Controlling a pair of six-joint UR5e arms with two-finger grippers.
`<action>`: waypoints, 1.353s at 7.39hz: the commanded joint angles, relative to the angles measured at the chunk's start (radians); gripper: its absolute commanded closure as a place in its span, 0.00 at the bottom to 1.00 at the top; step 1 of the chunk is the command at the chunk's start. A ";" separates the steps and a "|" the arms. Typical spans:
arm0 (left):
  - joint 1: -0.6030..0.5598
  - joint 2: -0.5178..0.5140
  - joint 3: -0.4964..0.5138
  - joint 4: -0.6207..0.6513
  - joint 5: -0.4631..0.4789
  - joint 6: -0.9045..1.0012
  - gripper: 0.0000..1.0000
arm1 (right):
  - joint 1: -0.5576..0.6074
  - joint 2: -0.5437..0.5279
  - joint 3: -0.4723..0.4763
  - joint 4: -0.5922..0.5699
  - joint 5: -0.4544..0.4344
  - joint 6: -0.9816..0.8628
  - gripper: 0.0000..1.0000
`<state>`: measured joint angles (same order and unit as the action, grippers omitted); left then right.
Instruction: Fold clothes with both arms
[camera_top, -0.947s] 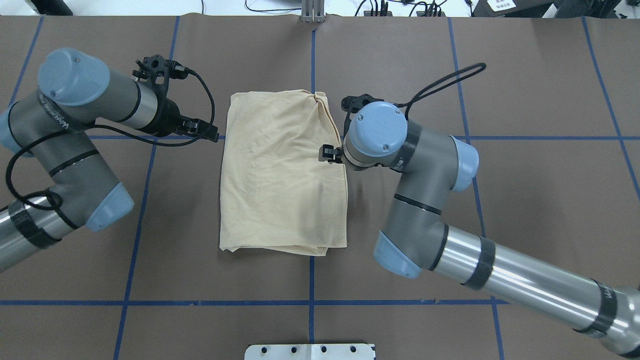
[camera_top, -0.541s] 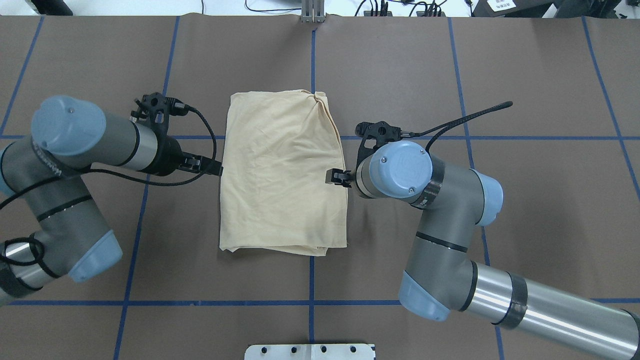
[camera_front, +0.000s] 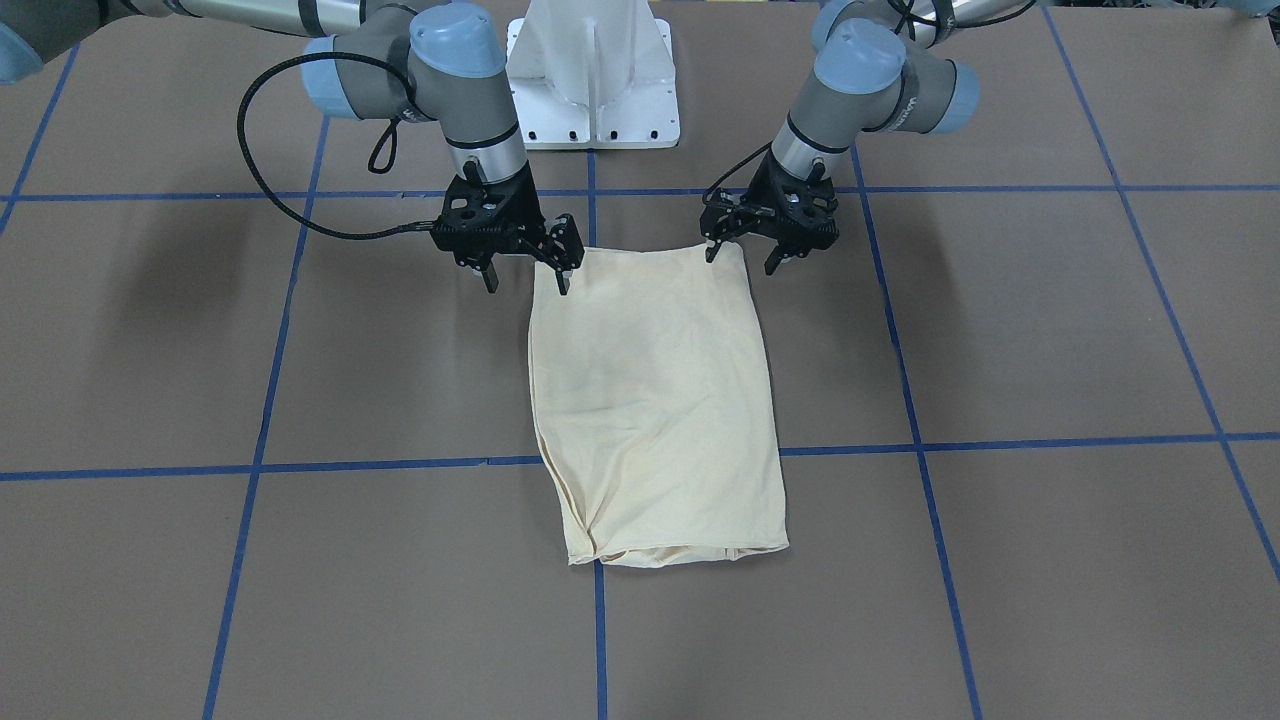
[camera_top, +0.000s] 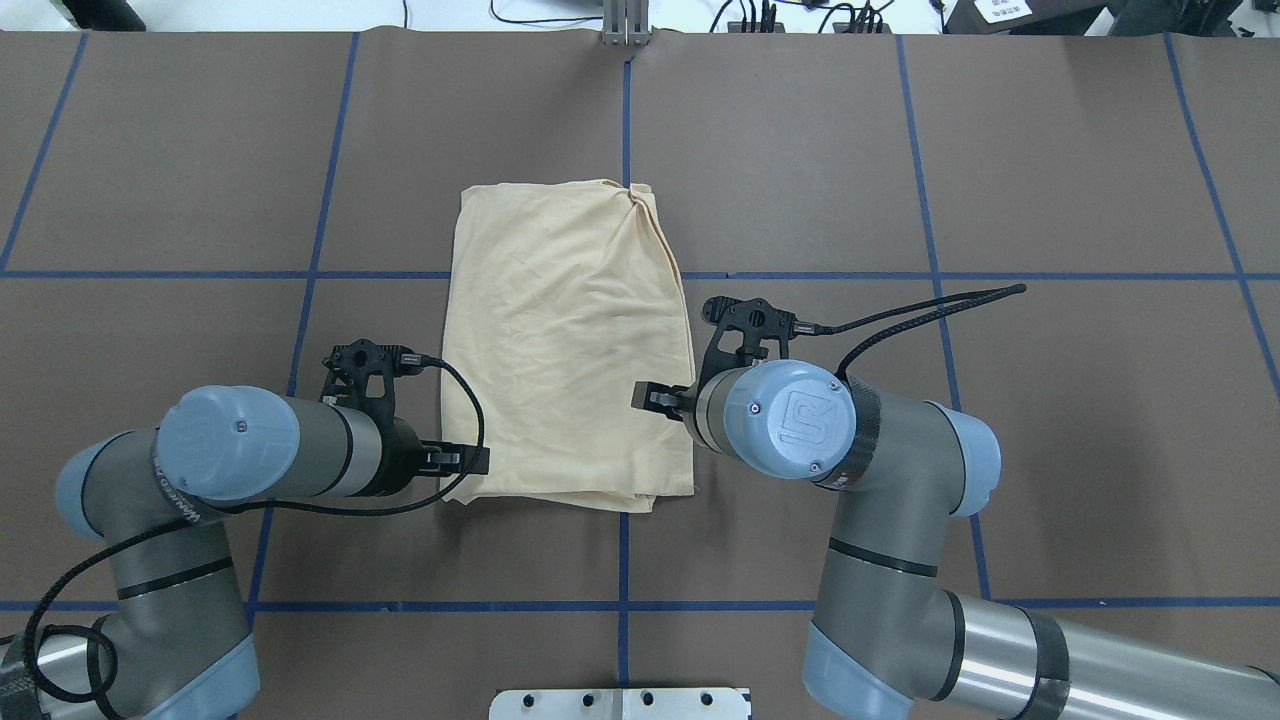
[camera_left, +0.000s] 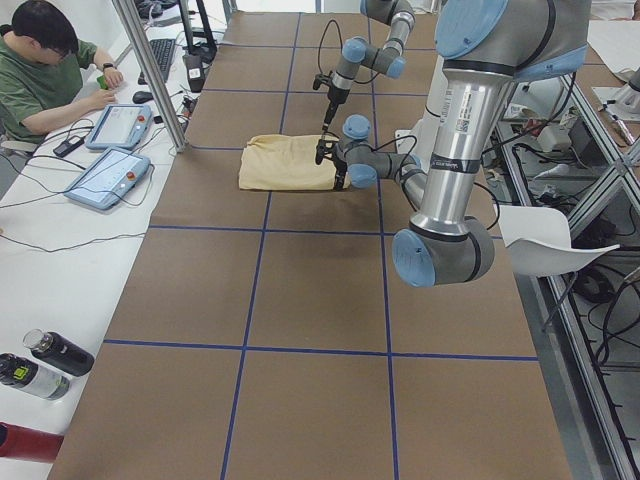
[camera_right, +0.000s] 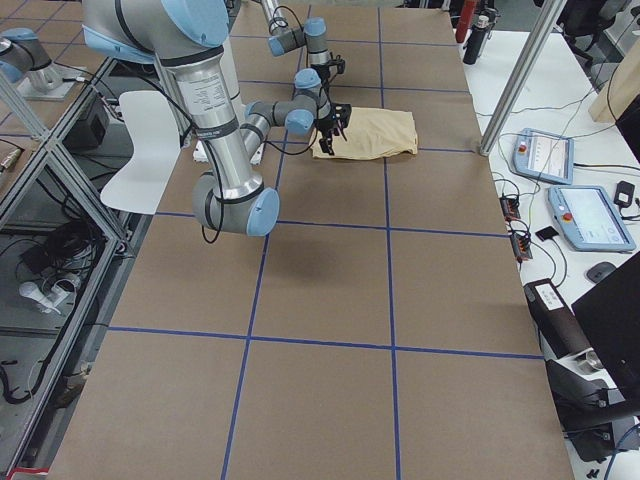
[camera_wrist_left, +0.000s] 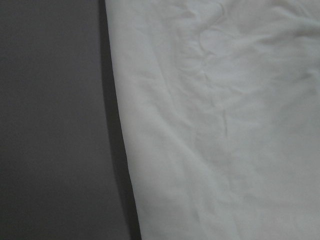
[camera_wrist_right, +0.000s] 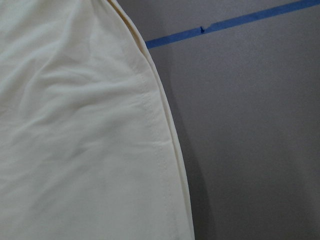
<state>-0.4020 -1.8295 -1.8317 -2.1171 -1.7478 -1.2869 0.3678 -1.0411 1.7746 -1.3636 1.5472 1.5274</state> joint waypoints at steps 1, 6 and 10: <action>0.019 0.001 0.008 0.003 0.002 -0.020 0.45 | -0.006 0.001 -0.003 0.000 -0.001 0.000 0.00; 0.032 -0.011 0.032 0.003 -0.004 -0.022 0.41 | -0.010 0.001 -0.004 0.001 -0.001 -0.001 0.00; 0.035 -0.022 0.029 0.002 -0.006 -0.060 1.00 | -0.012 0.001 -0.004 0.001 -0.001 -0.001 0.00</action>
<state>-0.3695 -1.8481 -1.7977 -2.1149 -1.7539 -1.3342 0.3567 -1.0400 1.7696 -1.3623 1.5463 1.5263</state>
